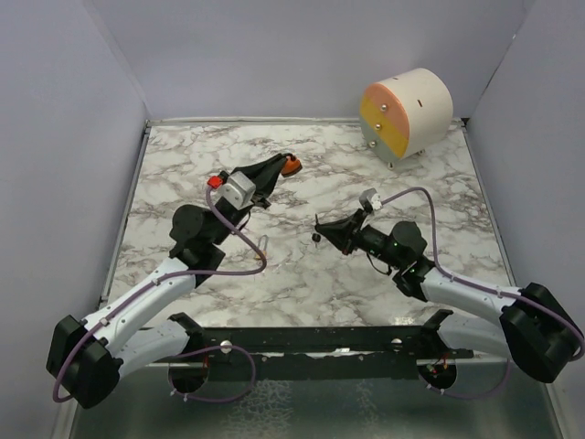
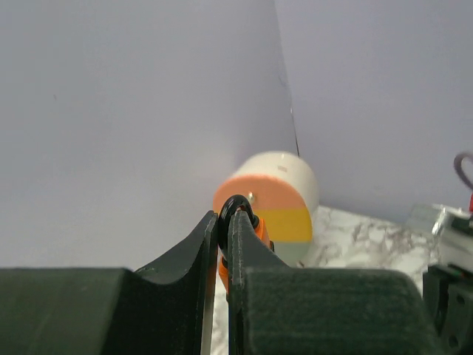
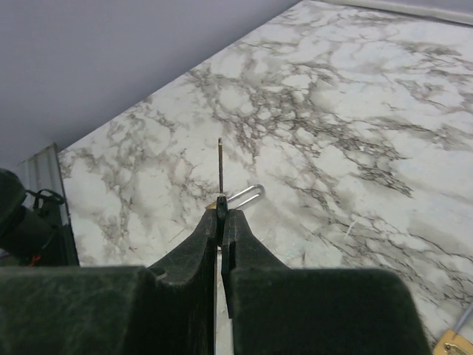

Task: Lock with the key
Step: Place the lock at the center of the board.

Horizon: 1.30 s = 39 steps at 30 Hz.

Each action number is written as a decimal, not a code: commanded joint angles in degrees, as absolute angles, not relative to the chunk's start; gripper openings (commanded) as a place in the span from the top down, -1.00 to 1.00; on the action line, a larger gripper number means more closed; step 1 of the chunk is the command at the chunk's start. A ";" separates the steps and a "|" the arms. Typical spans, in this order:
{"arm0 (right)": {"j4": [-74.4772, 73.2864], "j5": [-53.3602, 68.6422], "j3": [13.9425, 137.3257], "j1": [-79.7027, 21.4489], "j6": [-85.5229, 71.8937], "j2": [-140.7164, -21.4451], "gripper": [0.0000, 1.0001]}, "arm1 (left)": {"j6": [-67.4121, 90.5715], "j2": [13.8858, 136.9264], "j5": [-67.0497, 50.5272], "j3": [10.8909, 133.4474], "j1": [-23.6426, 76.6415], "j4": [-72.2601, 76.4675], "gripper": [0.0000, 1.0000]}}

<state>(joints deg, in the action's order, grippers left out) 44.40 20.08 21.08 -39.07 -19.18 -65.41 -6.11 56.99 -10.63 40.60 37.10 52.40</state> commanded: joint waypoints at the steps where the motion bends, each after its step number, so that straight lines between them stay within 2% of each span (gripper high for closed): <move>1: 39.50 8.01 23.16 -39.35 -17.24 -64.23 0.98 | -5.71 55.70 -5.36 39.74 37.01 36.29 1.00; 7: 38.23 5.20 25.23 -39.34 -17.05 -66.75 0.98 | -1.41 60.43 -7.23 37.34 36.57 30.52 1.00; 11: 38.45 2.88 25.72 -39.39 -16.80 -68.07 0.98 | 2.06 65.95 -13.83 35.93 34.07 31.54 1.00; 22: 36.83 1.96 27.13 -39.43 -18.10 -73.51 0.98 | 11.52 78.85 -24.90 29.32 30.07 46.78 1.00; 39: 33.18 1.77 30.75 -39.46 -21.63 -83.30 0.98 | 16.08 100.32 -25.81 31.89 28.48 63.96 1.00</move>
